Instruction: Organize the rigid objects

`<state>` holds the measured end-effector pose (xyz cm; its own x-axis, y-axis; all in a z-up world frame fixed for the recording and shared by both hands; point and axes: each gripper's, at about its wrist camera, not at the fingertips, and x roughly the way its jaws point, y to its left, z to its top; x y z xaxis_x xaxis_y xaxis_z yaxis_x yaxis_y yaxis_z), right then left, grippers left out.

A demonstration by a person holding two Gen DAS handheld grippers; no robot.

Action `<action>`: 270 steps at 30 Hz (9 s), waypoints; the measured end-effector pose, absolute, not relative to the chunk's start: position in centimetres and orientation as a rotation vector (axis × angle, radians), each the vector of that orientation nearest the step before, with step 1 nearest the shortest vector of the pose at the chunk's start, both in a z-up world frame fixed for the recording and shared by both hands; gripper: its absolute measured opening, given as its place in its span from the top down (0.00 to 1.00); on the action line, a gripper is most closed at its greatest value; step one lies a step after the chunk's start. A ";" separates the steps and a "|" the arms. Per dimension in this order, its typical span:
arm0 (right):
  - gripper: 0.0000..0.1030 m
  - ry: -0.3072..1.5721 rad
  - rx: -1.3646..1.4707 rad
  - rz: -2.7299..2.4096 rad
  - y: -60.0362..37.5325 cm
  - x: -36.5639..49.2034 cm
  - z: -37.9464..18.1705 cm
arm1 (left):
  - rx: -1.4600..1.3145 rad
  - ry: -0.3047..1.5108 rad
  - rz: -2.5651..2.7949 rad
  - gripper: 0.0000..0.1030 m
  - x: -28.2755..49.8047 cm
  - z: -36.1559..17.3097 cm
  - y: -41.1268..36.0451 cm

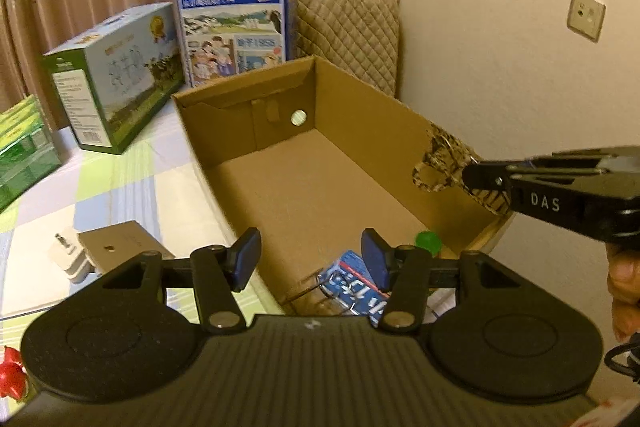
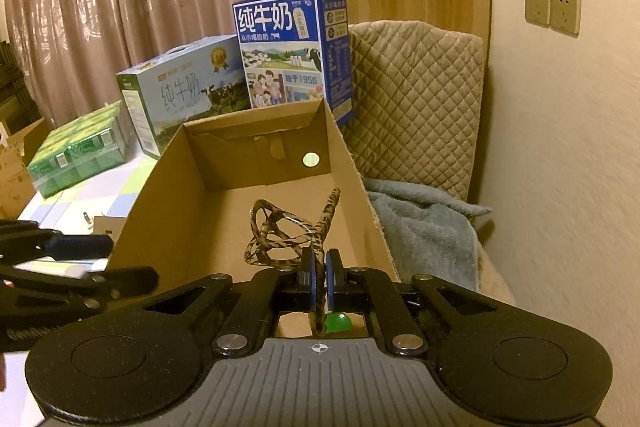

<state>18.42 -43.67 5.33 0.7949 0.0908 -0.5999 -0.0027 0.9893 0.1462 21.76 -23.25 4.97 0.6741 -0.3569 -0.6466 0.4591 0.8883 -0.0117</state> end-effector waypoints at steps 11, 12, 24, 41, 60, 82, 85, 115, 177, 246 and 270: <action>0.99 0.652 0.139 0.051 -43.4 18.5 5.5 | 0.123 0.684 -0.403 0.51 21.3 5.9 -20.3; 0.99 0.652 0.139 0.050 -43.4 18.5 5.5 | 0.122 0.685 -0.403 0.51 21.2 5.9 -20.3; 0.99 0.651 0.148 0.046 -43.3 18.9 5.5 | 0.106 0.687 -0.411 0.51 20.8 5.5 -20.3; 0.83 0.603 0.202 0.036 -44.4 18.0 6.4 | 0.095 0.689 -0.387 0.49 20.1 5.7 -19.0; 0.40 0.452 0.177 0.144 -37.0 11.1 14.2 | 0.059 0.617 -0.237 0.42 15.4 9.6 -9.2; 0.33 0.504 0.145 0.337 -24.4 11.2 12.4 | 0.023 0.629 0.032 0.30 11.0 7.7 7.9; 0.33 0.519 0.147 0.354 -23.1 11.8 10.6 | 0.018 0.662 0.042 0.30 11.2 5.9 9.0; 0.32 0.730 0.011 0.464 -13.5 23.9 -4.3 | 0.043 0.792 -0.090 0.30 20.9 -3.9 11.8; 0.50 0.818 -0.012 0.425 -11.6 25.4 -6.8 | 0.089 0.858 -0.187 0.56 24.8 -7.2 8.9; 0.50 0.587 0.042 0.106 -35.7 9.9 11.3 | 0.043 0.630 -0.426 0.56 12.6 10.2 -15.0; 0.50 0.688 0.120 0.099 -43.5 18.3 5.7 | 0.169 0.734 -0.492 0.56 21.7 4.9 -24.3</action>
